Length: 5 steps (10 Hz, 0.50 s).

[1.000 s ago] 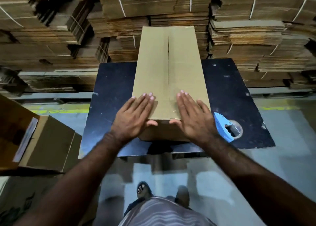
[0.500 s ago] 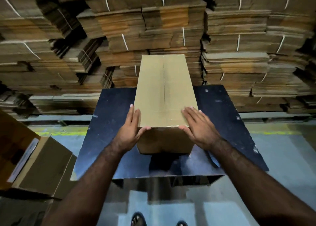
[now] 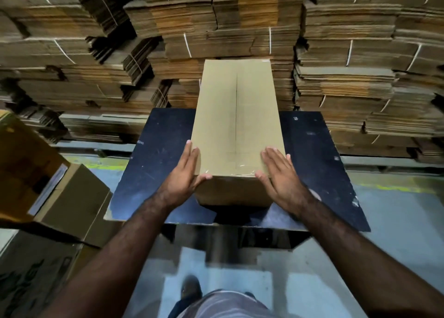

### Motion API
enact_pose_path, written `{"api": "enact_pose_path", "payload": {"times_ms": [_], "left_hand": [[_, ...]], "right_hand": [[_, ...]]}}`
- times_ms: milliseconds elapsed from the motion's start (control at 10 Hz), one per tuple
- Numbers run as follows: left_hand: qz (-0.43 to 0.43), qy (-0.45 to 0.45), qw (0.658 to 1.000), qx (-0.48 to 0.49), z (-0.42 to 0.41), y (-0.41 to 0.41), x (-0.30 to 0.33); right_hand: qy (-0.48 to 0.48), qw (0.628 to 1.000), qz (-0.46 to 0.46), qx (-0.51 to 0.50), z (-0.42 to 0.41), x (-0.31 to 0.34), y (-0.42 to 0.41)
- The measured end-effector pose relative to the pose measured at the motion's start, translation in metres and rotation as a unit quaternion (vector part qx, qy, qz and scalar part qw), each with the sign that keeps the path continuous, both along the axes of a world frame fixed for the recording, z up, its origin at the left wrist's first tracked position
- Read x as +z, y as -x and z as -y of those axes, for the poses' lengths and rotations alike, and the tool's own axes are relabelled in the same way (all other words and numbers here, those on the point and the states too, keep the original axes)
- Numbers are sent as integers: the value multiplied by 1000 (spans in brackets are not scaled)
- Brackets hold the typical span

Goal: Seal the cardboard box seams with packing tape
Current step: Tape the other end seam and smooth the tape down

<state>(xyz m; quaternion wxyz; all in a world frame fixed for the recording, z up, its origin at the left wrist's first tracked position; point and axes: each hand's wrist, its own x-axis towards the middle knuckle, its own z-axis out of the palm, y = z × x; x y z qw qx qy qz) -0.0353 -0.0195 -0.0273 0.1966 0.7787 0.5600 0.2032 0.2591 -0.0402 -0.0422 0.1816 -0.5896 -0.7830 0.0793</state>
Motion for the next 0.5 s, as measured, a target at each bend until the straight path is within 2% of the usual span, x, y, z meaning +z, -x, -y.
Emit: {"api": "enact_pose_path", "payload": {"times_ms": [100, 400, 500], "left_hand": [[-1, 16, 1000, -7, 4, -3, -1], [-13, 48, 999, -13, 12, -8, 5], [-3, 8, 1000, -3, 9, -15, 24]], "right_hand": [[3, 1000, -21, -13, 10, 0, -5], [20, 1000, 17, -14, 11, 4, -13], [-18, 998, 32, -53, 7, 25, -2]]}}
